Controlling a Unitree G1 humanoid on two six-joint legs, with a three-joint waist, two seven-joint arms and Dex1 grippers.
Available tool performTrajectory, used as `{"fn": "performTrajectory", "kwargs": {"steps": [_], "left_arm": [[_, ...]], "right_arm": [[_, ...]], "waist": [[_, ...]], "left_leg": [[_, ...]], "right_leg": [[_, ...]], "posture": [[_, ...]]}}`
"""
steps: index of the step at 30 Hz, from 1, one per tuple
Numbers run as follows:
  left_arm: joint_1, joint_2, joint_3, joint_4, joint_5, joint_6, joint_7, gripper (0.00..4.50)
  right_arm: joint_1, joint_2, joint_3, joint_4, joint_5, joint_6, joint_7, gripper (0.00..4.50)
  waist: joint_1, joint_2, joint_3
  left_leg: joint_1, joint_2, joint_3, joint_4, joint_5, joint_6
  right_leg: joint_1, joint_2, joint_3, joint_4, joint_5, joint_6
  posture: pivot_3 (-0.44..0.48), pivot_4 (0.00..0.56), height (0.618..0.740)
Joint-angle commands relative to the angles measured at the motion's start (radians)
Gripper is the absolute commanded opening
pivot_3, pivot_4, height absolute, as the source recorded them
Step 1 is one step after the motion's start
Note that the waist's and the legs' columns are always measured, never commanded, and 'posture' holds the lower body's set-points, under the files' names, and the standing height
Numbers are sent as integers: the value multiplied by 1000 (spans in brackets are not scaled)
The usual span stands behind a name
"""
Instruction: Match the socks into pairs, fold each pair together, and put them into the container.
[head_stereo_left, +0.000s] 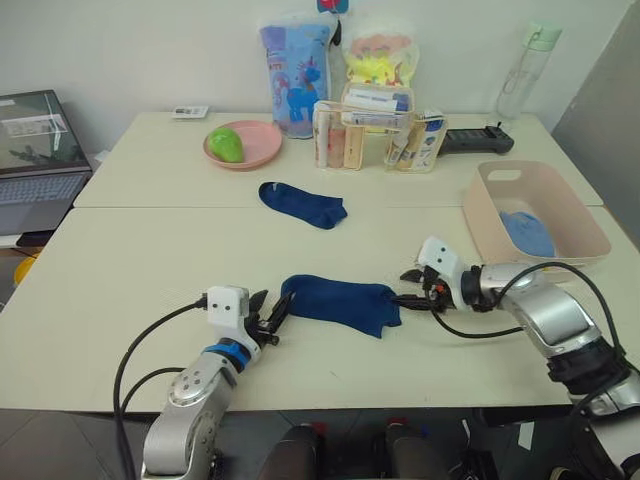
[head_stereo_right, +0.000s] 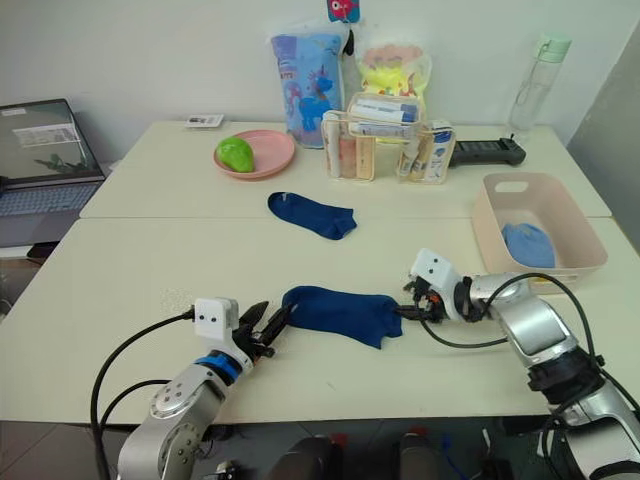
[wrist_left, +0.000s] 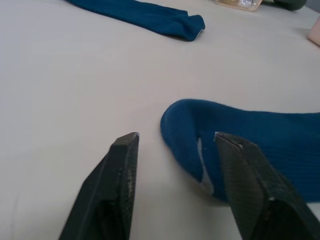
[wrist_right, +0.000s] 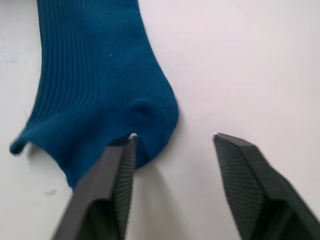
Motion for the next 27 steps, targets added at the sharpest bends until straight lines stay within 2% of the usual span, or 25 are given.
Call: {"fn": "performTrajectory", "kwargs": {"steps": [1,3,5,8,11,15,17,20,27], "left_arm": [[-31,70,67,-27,-92,28,-81,3568],[-83,158,116,12,-161,78,-166,4188],[-152,256,129,79,-186,111,-253,4188],[-242,348,70,191,-162,119,-350,4188],[-323,368,-3,302,-98,91,-386,4188],[-373,350,-62,390,-47,46,-406,4188],[-378,344,-73,401,-36,41,-407,3791],[-372,342,-75,401,-27,34,-412,2896],[-352,339,-61,358,-43,60,-417,661]], "right_arm": [[36,-30,-49,-95,16,-91,55,3509],[79,-49,-75,-158,54,-116,96,3509],[119,-71,-70,-204,58,-149,139,3509],[158,-67,-29,-205,12,-209,150,3509],[174,-17,-9,-179,-7,-203,113,3509],[175,7,22,-142,-69,-252,98,3509],[176,23,12,-137,-63,-248,92,3509],[166,44,9,-123,-72,-266,85,2876],[163,54,15,-99,-88,-306,92,365]], "waist": [[1,0,0],[3,0,0],[5,0,0],[4,0,0],[3,0,0],[2,0,0],[2,0,0],[2,0,0],[-1,0,0]], "left_leg": [[0,0,0,0,0,0],[0,0,-1,0,0,0],[0,1,-1,0,0,0],[1,0,-1,0,0,0],[0,0,-1,0,0,0],[0,0,-1,0,0,0],[0,0,-1,0,0,0],[0,0,-1,0,0,0],[0,0,-1,0,0,0]], "right_leg": [[0,0,0,0,0,0],[0,0,-1,0,0,0],[0,0,-1,0,0,0],[1,0,-1,-1,0,0],[1,0,0,-1,0,0],[0,0,0,0,0,0],[0,0,0,0,0,0],[0,0,0,0,0,0],[0,0,0,0,0,0]], "posture": [[0,150,740],[0,150,740],[0,150,740],[0,150,740],[0,150,740],[0,150,740],[0,150,740],[0,150,740],[0,150,740]]}}
